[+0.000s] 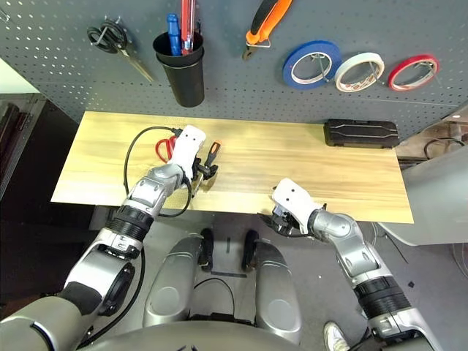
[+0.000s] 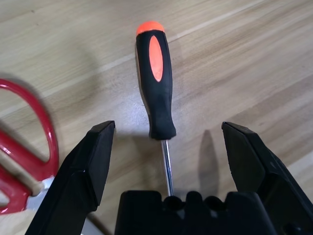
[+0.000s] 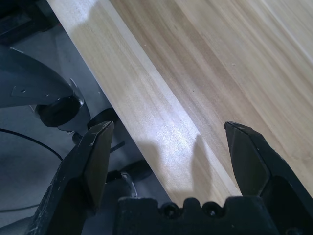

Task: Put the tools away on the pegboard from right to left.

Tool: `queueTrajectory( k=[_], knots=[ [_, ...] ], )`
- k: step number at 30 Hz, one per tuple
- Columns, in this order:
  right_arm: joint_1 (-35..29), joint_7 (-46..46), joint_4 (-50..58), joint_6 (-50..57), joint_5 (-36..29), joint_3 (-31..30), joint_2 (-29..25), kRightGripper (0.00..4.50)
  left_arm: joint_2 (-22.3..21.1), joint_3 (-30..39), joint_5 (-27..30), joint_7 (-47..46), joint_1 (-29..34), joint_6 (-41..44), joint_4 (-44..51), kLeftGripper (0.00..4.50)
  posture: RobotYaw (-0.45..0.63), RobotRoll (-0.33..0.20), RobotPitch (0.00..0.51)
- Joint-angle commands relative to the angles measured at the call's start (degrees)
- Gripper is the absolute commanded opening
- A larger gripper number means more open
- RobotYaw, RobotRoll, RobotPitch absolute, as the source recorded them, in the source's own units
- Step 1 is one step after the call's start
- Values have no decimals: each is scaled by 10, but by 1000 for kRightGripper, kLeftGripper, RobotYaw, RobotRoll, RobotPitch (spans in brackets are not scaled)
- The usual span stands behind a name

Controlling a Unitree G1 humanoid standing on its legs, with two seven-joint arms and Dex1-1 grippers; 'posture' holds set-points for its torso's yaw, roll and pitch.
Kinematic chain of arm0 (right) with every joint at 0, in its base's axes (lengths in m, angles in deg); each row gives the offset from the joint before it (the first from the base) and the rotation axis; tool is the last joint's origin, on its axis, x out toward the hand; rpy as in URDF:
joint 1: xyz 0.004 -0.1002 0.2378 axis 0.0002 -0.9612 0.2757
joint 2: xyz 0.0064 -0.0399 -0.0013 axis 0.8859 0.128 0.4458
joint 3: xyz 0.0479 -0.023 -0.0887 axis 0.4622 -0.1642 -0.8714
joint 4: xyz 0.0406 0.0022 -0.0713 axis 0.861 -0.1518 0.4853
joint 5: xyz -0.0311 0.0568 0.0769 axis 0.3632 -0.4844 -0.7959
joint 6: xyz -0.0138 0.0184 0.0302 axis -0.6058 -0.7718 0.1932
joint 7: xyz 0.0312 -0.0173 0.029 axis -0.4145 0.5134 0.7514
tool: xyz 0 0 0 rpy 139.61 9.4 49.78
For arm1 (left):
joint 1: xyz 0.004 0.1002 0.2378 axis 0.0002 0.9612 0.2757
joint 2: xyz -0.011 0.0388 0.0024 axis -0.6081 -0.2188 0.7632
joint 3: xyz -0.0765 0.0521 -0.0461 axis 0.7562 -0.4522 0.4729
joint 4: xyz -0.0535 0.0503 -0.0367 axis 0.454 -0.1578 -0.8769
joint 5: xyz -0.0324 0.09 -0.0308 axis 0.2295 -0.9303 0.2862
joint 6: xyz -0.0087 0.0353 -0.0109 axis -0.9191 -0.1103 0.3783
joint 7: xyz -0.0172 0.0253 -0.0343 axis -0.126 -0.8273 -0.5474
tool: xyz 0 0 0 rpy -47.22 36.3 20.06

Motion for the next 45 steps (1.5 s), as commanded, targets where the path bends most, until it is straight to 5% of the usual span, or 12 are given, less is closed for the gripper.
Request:
queueTrajectory(
  k=[1,11,13,21,26,35,45],
  knots=[
    [-14,6,-3,6,8,-6,5,4489,14,6,-9,-8,-19,-27,-65,4500,76,0,363],
    [-21,11,13,11,7,-3,7,4498,37,24,-22,-33,-62,-90,-197,4318,51,0,359],
    [-19,12,13,11,6,-1,7,4500,38,26,-25,-37,-65,-97,-213,3868,53,0,358],
    [1,11,-5,1,4,2,8,4500,36,36,-20,-29,-61,-100,-188,610,76,0,341],
    [18,2,-23,-23,-16,17,12,4500,33,48,-4,-19,-33,-50,-84,558,104,0,322],
    [49,-63,-41,-63,-103,66,9,4500,40,78,39,-45,82,160,300,558,177,0,279],
    [92,-109,-94,-137,-189,134,35,4500,48,135,104,-57,127,286,533,558,229,0,247]
  ],
)
